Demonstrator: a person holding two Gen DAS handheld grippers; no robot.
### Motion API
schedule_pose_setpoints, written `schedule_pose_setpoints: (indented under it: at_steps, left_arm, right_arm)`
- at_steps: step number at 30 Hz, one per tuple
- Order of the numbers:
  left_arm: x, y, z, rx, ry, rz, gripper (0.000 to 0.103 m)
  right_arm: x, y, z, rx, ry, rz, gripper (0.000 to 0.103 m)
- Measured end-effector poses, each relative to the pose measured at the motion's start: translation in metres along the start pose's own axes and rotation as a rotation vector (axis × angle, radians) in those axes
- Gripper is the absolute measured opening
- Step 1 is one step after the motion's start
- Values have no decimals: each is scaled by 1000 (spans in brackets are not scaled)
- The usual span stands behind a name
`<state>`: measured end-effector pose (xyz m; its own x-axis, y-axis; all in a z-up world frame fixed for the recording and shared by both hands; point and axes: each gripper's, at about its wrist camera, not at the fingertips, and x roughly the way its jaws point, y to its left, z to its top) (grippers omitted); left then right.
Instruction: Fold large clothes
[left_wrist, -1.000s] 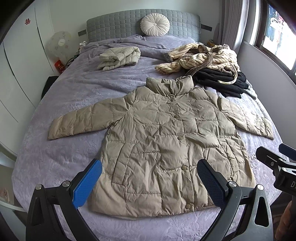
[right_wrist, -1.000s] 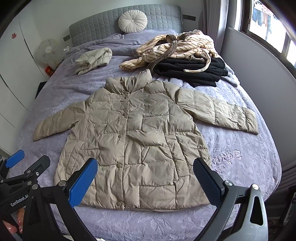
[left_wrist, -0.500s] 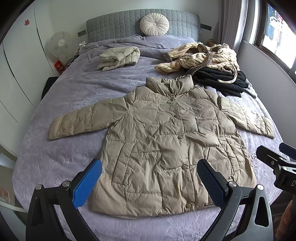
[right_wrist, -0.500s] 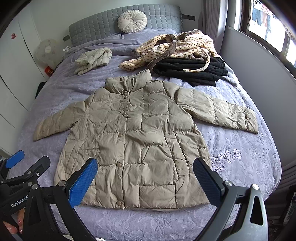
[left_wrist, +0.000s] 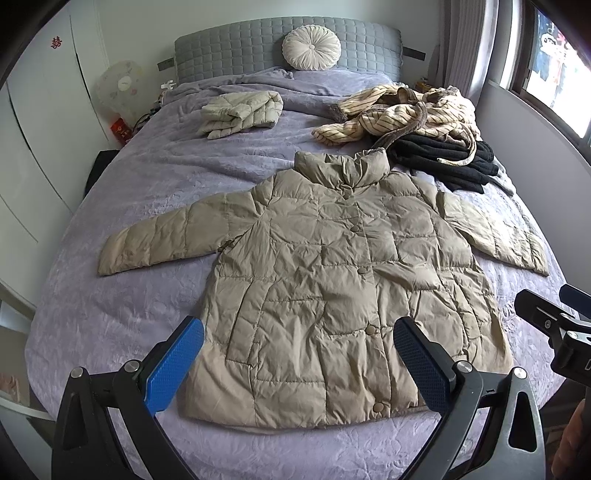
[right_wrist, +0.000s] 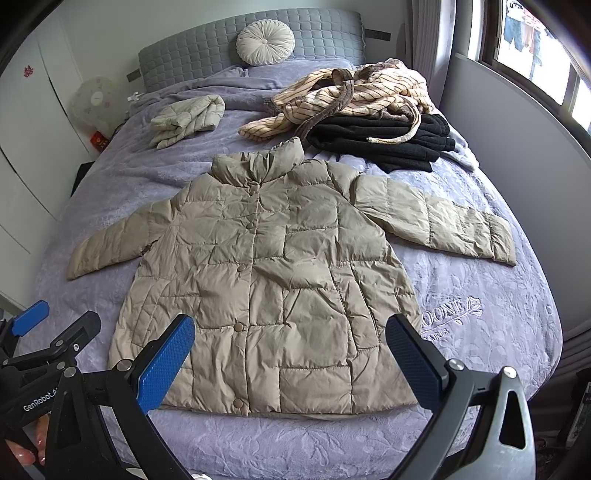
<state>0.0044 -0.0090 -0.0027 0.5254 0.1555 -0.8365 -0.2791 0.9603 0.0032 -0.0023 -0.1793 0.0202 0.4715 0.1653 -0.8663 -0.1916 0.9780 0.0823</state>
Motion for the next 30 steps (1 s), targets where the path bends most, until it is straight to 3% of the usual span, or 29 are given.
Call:
schedule_pose_setpoints:
  at_steps: [30]
  left_arm:
    - [0,4,0,-6,16,7,103]
  right_arm:
    - [2,0,0,1,4,1,103]
